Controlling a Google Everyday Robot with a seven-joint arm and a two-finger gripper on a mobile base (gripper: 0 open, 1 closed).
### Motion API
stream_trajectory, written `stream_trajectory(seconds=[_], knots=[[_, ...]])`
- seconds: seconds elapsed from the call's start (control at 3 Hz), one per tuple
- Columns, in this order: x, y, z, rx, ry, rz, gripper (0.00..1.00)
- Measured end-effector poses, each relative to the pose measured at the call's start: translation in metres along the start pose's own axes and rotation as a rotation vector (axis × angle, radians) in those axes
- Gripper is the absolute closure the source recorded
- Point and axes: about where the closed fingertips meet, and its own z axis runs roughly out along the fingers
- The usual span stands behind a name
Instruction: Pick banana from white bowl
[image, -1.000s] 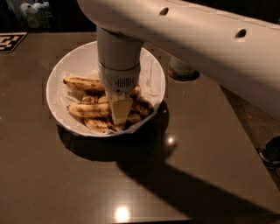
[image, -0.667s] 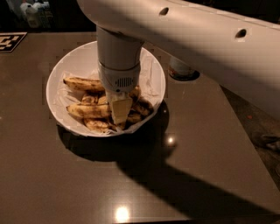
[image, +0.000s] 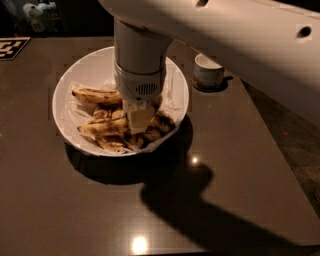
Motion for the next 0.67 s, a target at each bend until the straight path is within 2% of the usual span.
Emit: stream_trajectory(seconds=[0.33, 0.67], knots=[[-0.003, 0.005, -0.025, 0.045, -0.018, -0.015, 1.0], [-0.006, 0.018, -0.054, 0.09, -0.062, -0.038, 1.0]])
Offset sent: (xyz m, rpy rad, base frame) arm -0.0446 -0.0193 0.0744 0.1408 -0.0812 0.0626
